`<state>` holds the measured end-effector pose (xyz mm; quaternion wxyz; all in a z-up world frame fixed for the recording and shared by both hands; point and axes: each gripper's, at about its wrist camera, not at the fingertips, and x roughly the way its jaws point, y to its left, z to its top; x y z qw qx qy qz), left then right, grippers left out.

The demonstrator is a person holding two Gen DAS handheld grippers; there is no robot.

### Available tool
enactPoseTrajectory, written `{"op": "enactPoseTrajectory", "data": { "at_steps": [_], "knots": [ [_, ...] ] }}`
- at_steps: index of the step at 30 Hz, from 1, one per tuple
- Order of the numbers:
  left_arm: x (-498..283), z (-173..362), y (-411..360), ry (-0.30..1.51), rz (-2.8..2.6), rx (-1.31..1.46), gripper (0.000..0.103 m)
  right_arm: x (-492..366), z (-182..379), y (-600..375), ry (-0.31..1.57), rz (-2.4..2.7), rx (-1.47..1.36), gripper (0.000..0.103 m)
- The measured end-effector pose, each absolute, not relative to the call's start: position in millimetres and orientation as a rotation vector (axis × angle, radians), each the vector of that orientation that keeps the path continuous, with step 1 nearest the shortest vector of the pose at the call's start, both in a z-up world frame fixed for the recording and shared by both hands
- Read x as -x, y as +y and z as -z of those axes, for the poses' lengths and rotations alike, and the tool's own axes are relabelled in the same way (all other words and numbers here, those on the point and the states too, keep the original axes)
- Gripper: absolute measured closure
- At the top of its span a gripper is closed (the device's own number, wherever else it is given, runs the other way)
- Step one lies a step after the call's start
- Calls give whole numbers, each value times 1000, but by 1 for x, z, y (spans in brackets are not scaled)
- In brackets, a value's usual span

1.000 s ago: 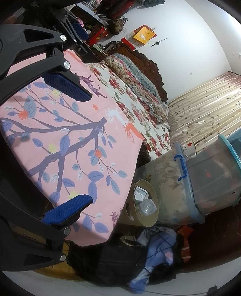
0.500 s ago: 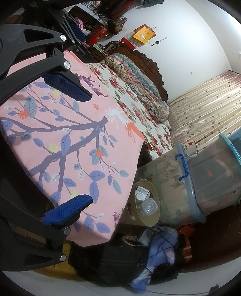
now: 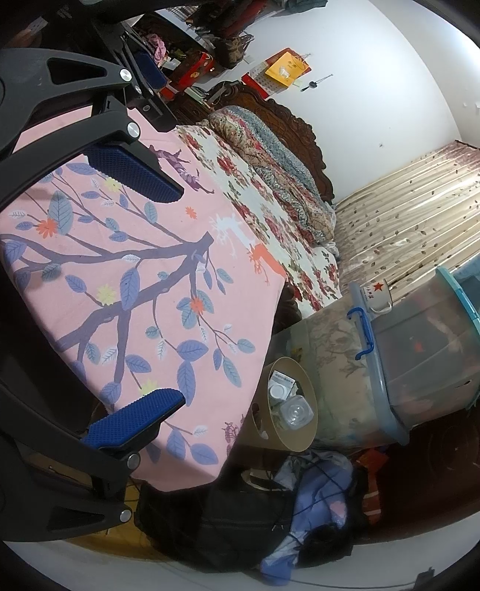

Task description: Collect trash

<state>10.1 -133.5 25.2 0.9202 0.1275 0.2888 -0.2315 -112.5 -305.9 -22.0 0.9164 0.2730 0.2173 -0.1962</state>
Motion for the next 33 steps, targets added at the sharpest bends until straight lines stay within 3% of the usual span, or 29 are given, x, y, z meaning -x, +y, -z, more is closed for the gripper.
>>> {"op": "enactPoseTrajectory", "data": {
  "at_steps": [33],
  "knots": [
    [-13,-19,-131,624,466,-270,9,112,21,-305,454,401,-562,3]
  ]
}}
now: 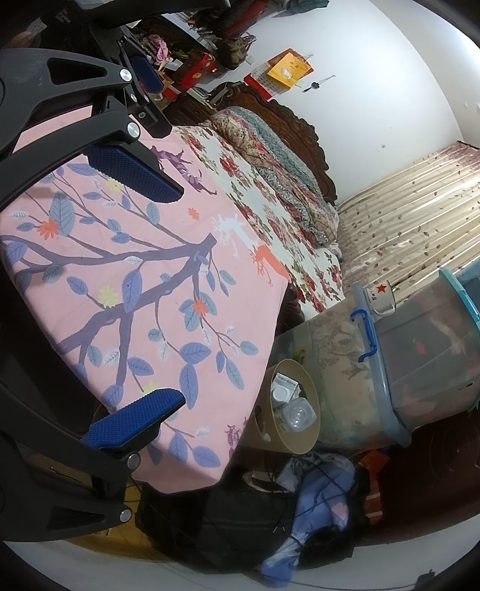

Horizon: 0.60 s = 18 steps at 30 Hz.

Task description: Collect trash

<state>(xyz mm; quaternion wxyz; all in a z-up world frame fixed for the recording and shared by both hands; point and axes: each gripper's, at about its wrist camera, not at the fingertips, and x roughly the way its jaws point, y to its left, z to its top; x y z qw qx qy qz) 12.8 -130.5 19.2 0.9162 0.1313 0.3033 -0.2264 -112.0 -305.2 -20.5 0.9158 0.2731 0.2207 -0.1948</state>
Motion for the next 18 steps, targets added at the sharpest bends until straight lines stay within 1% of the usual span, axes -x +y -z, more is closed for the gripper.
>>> {"op": "enactPoseTrajectory", "data": {
  "at_steps": [18],
  "knots": [
    [-12,-14,-130,637,464,-280,9,110,21,-306,454,395,-573,3]
  ]
}}
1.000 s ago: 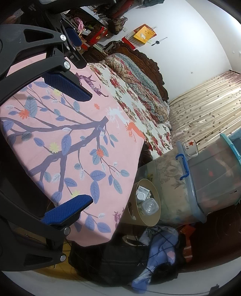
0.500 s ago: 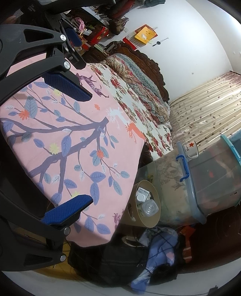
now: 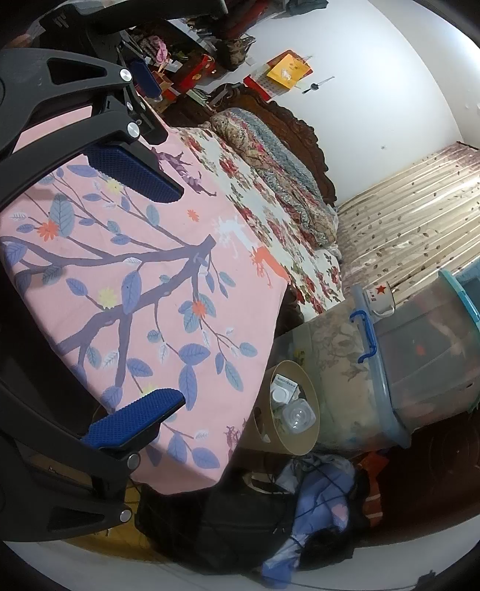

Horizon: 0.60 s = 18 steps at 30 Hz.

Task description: Collect trash

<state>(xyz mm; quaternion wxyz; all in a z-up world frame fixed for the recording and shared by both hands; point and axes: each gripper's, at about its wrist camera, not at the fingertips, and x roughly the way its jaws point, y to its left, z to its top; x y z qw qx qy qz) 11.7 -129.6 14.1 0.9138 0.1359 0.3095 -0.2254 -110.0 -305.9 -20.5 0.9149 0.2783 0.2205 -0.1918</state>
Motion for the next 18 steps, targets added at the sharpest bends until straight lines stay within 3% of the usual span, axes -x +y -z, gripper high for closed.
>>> {"op": "enactPoseTrajectory", "data": {
  "at_steps": [18],
  "knots": [
    [-14,-13,-123,644,463,-277,8,104,19,-305,477,379,-568,3]
  ]
}}
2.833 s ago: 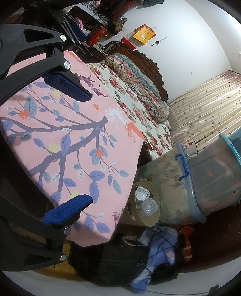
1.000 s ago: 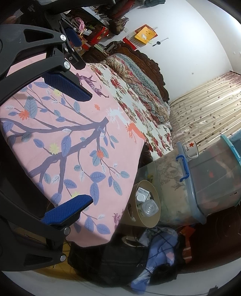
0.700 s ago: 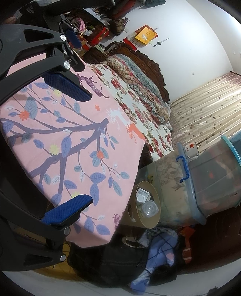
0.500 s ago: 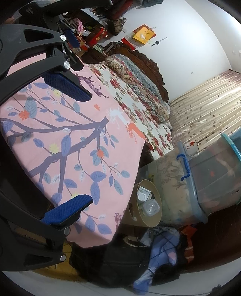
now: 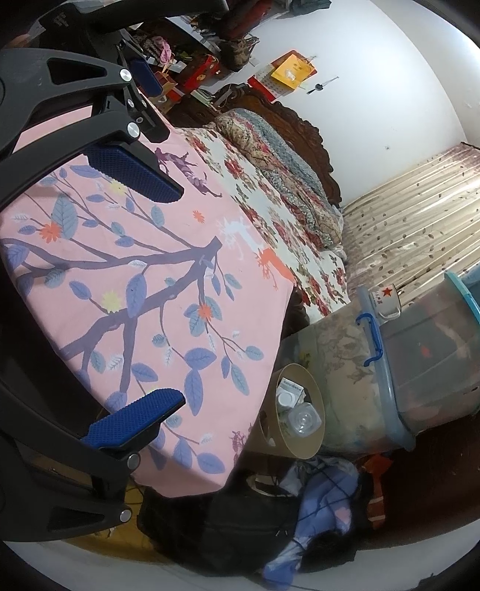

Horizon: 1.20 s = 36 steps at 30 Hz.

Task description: Collect trash

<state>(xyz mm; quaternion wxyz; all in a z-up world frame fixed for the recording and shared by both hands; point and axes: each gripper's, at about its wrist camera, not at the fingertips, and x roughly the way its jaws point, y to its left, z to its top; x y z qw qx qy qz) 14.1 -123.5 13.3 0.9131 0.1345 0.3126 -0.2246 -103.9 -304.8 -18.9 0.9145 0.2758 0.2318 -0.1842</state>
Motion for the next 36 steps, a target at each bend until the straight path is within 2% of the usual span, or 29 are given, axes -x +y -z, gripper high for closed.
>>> {"op": "enactPoseTrajectory", "data": {
  "at_steps": [36],
  "knots": [
    [-15,-9,-125,648,463,-288,9,105,24,-308,482,381,-575,3]
  ]
}}
